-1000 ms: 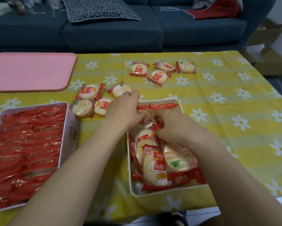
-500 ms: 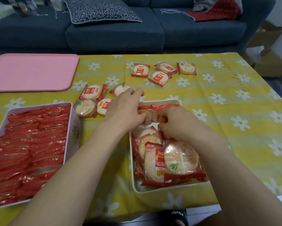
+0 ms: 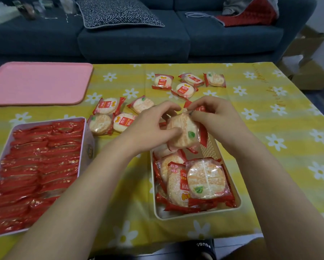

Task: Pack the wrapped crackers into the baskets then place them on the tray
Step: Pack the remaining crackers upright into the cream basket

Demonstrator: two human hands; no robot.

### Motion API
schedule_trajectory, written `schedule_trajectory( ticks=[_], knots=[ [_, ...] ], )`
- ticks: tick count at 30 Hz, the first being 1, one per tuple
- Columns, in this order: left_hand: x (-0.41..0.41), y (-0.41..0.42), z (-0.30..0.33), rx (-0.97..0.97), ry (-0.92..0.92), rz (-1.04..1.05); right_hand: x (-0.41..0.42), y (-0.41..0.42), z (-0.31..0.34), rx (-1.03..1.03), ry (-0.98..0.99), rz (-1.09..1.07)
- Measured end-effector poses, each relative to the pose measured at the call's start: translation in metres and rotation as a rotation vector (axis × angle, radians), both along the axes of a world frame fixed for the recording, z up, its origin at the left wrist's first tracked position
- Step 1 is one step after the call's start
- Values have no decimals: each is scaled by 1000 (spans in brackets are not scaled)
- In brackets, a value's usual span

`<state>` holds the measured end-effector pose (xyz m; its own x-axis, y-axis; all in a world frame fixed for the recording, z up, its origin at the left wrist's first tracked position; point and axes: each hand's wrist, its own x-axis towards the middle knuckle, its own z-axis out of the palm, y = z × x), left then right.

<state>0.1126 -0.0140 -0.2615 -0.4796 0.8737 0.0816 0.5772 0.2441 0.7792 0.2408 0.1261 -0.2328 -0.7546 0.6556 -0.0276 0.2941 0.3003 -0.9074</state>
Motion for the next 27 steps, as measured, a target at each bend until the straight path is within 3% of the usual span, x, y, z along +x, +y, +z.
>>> schedule_trajectory(
  ticks=[4, 11, 16, 22, 27],
  knots=[
    [3, 1, 3, 111, 169, 19, -6, 2, -8, -91, -18, -125],
    [5, 0, 8, 32, 34, -33, -11, 5, -10, -339, 47, -200],
    [2, -1, 12, 90, -26, 44, -4, 8, -4, -342, 91, -184],
    [-10, -3, 10, 119, -136, 320, 5, 10, 7, -402, 127, -180],
    [-8, -7, 13, 107, -153, 241, 4, 8, 10, -404, 193, -176]
  ],
)
